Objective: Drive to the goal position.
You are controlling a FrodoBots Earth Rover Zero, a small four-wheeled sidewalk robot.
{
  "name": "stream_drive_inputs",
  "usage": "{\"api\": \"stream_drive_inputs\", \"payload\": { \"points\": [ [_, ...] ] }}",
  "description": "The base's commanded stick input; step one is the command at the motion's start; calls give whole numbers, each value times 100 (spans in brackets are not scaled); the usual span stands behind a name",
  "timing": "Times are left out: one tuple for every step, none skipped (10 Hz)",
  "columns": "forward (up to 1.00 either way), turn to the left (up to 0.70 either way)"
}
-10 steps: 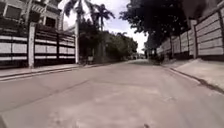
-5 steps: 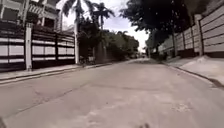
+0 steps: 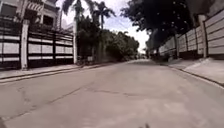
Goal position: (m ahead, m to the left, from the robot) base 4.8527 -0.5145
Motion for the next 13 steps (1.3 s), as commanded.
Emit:
{"api": "stream_drive_inputs", "payload": {
  "points": [
    [70,0],
    [70,0],
    [70,0],
    [70,0],
    [70,0],
    [70,0],
    [70,0],
    [70,0],
    [70,-2],
    [70,-2],
    [70,-2],
    [70,-2],
    [70,-2]
  ]
}}
